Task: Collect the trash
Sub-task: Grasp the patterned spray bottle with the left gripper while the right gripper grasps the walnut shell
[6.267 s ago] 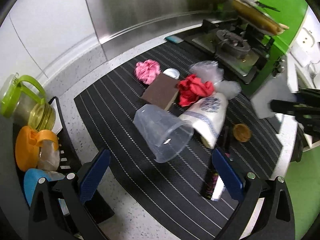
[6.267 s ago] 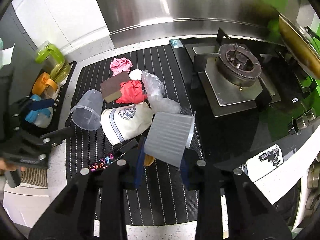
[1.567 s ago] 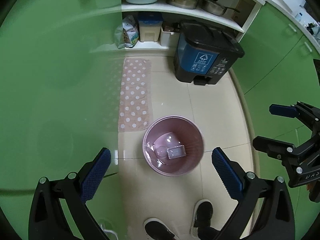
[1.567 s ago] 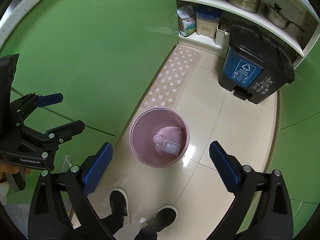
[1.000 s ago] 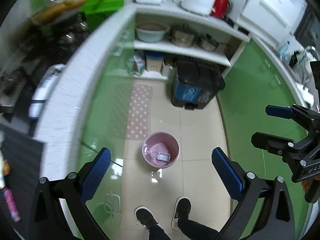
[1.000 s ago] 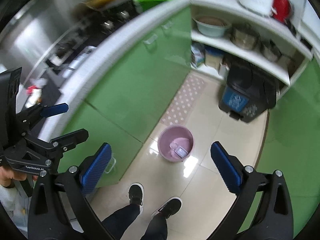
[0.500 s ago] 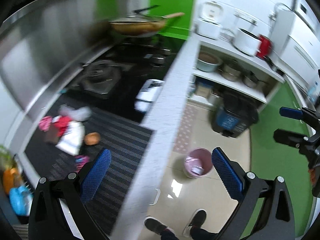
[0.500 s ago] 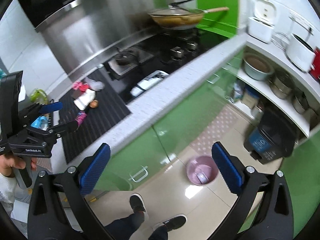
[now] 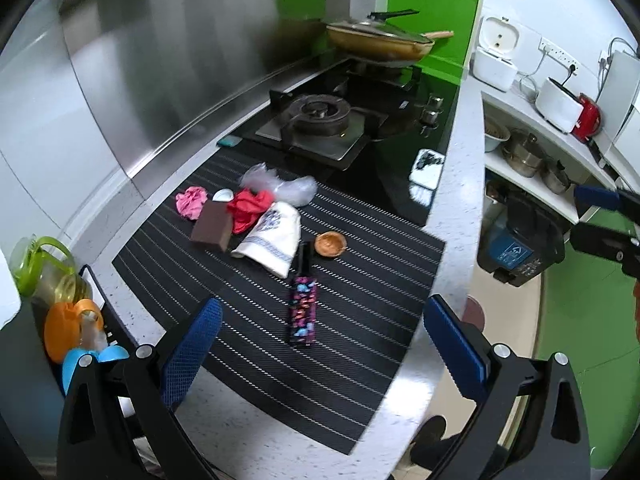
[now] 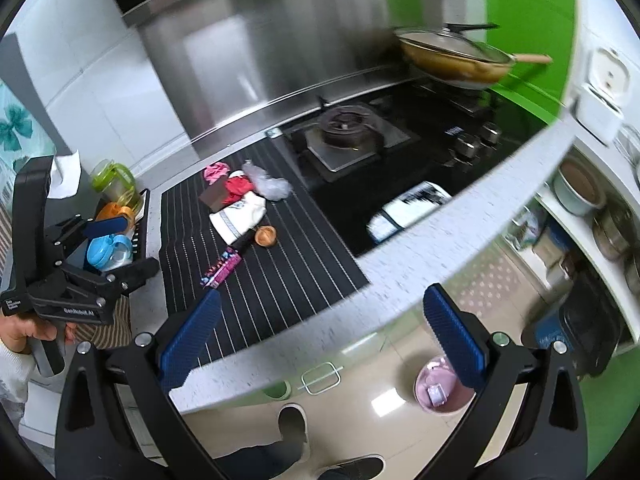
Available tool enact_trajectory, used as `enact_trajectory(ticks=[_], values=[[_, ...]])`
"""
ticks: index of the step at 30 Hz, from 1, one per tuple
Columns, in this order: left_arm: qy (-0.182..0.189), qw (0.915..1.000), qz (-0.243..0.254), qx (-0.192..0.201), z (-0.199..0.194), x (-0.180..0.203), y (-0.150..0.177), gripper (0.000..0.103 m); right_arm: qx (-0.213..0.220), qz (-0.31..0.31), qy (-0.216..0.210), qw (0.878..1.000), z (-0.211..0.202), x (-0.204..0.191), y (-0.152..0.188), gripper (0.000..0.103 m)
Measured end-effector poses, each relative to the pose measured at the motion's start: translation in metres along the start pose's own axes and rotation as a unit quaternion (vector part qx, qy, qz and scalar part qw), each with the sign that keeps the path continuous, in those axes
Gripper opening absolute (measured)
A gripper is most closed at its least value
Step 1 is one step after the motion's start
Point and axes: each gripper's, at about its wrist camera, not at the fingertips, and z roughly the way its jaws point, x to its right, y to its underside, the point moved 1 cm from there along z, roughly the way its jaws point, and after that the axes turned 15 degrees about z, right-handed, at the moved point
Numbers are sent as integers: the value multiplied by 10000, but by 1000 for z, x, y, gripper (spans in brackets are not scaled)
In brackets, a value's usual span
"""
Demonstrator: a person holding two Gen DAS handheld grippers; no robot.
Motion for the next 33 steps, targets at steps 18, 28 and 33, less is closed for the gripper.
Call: enact_trajectory(ticks=[18, 28, 33], values=[[15, 9964, -678, -511, 94, -16, 15, 97, -793, -1367, -247, 9871, 122, -43, -39, 99], [75, 9927, -907, -794, 131, -17, 33, 69, -979, -1352, -359, 9853, 153, -36, -44, 99], [282, 9911, -984, -849, 136, -15, 39, 39, -1033, -1360, -401, 9845, 158, -36, -42, 99]])
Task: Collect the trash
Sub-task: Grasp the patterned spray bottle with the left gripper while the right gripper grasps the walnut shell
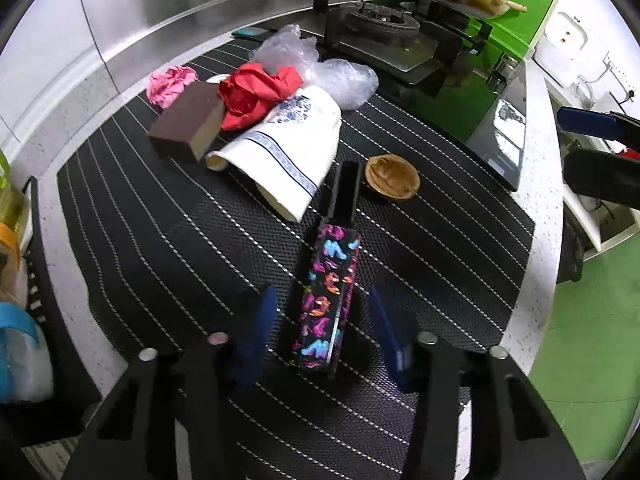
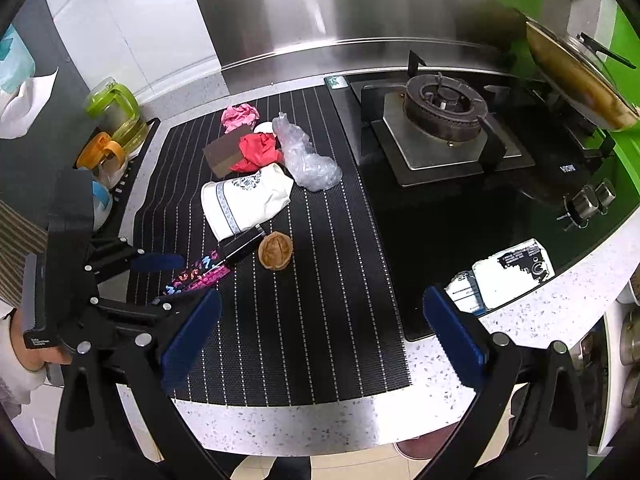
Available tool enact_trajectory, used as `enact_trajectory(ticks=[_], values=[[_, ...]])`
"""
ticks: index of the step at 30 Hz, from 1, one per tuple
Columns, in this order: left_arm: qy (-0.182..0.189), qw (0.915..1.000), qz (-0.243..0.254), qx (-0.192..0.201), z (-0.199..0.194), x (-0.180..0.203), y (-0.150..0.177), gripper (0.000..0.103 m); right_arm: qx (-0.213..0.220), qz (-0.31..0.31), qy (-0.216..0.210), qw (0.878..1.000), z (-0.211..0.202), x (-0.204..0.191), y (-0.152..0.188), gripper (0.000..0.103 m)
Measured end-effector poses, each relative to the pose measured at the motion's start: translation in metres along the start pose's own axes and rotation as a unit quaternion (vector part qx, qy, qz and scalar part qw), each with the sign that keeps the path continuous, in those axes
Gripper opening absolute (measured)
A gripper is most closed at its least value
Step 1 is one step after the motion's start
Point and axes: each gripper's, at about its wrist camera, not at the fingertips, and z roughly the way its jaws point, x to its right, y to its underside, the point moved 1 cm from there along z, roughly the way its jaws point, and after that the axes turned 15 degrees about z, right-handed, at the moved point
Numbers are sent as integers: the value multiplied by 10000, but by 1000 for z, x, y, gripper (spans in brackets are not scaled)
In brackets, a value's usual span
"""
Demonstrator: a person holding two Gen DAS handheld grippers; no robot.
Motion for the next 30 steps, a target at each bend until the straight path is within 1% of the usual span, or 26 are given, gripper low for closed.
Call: enact_trajectory(ticks=[1, 2, 3, 10, 16, 24, 29, 30], values=[[28, 10000, -2, -9, 1, 1, 1, 35, -6, 9, -17, 10000, 0, 0, 0, 99], [19, 10000, -1, -10, 1, 1, 2, 26, -5, 22, -34, 10000, 1, 0, 1, 99], [39, 10000, -9, -3, 1, 0, 3, 25, -4, 27, -33, 10000, 2, 1, 1, 99], [91, 9999, -10, 90, -10, 0, 6, 23, -42, 12, -54, 10000, 8, -3, 2, 99], [54, 9997, -145, 178, -34, -5, 10, 23, -129, -77, -105, 9998, 16, -15, -1, 99], [-231, 9988, -387, 208, -61, -25, 17, 23, -339, -295, -135, 9989, 40, -34, -7, 99], [-333, 9973, -571, 312, -68, -42, 16, 23, -535, -457, -86, 9975, 64, -41, -8, 99], [-342, 9970, -611, 324, -68, -45, 16, 23, -564, -491, -75, 9972, 68, -43, -8, 97]])
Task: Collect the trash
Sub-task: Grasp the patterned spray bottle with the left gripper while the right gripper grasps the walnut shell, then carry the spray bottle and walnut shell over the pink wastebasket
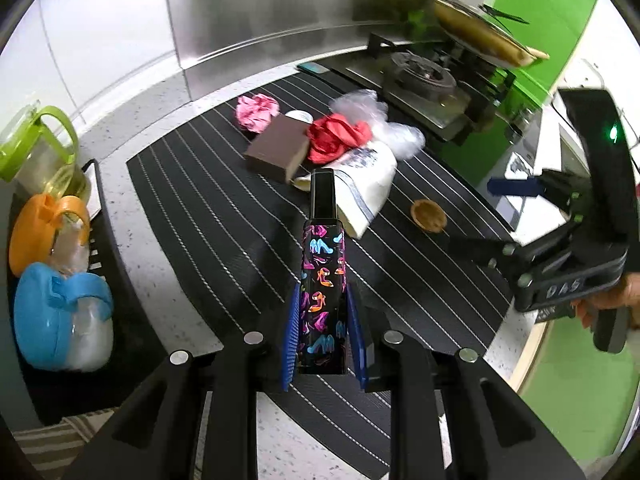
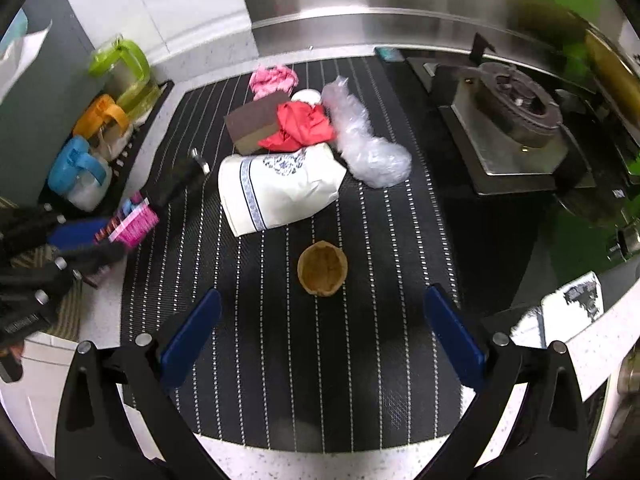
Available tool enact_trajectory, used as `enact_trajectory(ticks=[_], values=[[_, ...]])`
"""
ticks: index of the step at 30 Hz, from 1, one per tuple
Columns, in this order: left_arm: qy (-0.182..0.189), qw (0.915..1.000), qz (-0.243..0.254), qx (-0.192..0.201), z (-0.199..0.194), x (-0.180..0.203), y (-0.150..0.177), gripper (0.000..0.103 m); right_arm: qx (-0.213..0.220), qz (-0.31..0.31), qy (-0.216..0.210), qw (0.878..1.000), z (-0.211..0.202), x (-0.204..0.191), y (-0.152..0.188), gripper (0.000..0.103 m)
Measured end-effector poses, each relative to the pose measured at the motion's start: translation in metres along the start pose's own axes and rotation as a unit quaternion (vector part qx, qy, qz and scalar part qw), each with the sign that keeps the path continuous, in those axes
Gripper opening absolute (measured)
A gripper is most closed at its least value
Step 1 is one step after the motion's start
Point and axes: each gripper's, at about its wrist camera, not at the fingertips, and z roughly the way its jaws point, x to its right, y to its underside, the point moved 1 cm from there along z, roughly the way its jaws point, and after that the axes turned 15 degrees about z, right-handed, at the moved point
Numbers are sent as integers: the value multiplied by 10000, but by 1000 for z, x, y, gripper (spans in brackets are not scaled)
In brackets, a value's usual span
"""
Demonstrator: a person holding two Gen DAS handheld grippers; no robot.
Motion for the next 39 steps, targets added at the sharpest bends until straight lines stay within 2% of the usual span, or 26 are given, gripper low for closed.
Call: enact_trajectory(ticks=[1, 3, 7, 10, 14, 21, 29, 34, 39], values=[[-8, 10000, -30, 6, 1, -2, -1, 23, -27, -35, 6, 10000, 4, -1, 0, 94], [-18, 10000, -76, 11, 3, -5, -1, 23, -127, -98, 46, 9999, 13, -3, -1, 81], [-17, 10000, -97, -1, 6, -8, -2, 23, -263, -178, 80, 9995, 26, -7, -3, 73], [-12, 9999, -114, -16, 9, -10, -2, 23, -302, -217, 85, 9993, 31, -7, -4, 60], [-12, 9999, -112, -16, 10, -12, -2, 23, -377, -263, 165, 9988, 37, -8, -5, 28], [-30, 10000, 17, 11, 3, -10, -5, 23, -169, -182, 217, 9995, 20, -9, -3, 28], [134, 9978, 631, 164, -23, 13, -25, 23, 295, 484, 366, 9977, -46, -1, 14, 28], [390, 9909, 1245, 329, -41, 42, -39, 23, 693, 1092, 600, 9898, -95, 16, 41, 28], [717, 9788, 1847, 510, -57, 82, -51, 23, 1070, 1749, 923, 9744, -148, 40, 81, 28]])
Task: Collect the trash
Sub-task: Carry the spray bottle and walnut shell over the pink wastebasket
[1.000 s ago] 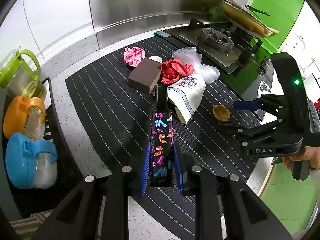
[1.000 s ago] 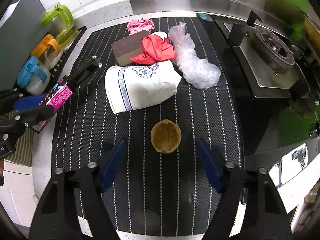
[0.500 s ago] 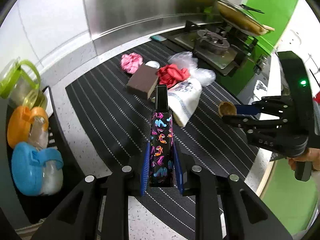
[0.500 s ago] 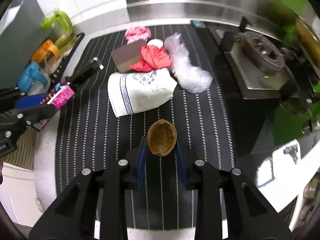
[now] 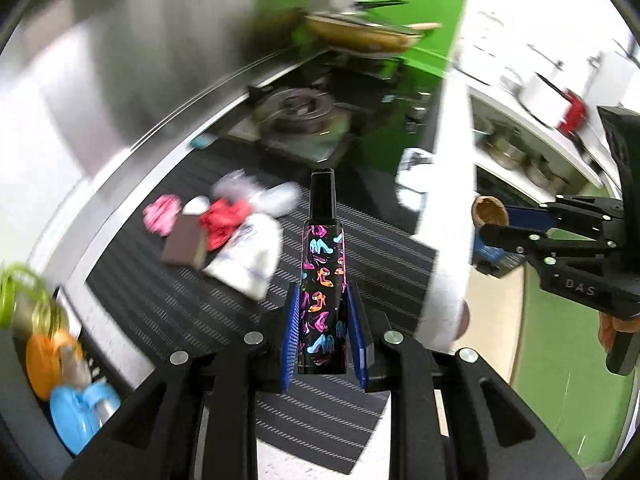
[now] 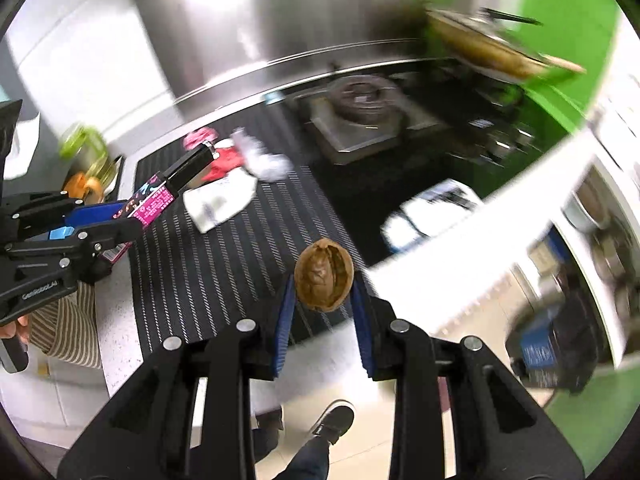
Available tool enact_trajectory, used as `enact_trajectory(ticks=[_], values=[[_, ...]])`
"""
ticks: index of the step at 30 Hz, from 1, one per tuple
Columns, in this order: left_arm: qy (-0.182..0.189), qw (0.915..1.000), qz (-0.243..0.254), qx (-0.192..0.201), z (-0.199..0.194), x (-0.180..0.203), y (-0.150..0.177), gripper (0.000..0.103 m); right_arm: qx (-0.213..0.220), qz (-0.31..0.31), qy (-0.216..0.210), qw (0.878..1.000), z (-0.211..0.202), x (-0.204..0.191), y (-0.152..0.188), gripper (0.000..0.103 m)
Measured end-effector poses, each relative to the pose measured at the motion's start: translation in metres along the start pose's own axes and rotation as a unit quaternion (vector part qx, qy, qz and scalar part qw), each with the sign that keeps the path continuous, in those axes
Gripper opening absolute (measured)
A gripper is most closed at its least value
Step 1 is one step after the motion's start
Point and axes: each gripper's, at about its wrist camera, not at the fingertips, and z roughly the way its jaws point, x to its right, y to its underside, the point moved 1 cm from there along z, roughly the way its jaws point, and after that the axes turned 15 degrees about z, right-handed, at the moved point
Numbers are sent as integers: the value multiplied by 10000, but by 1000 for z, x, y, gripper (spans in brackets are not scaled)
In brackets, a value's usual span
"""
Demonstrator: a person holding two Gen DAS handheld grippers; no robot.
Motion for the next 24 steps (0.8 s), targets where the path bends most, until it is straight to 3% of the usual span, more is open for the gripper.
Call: enact_trajectory(ticks=[5, 13, 24], values=[[297, 9984, 456, 170, -4, 39, -24, 23, 331, 560, 395, 9971, -48, 49, 23, 28], [813, 9892, 1175, 324, 10, 133, -61, 23, 620, 1282, 953, 9852, -101, 137, 69, 28], [1074, 9817, 1550, 265, 58, 257, -88, 23, 549, 1636, 1088, 9790, -109, 251, 120, 28]])
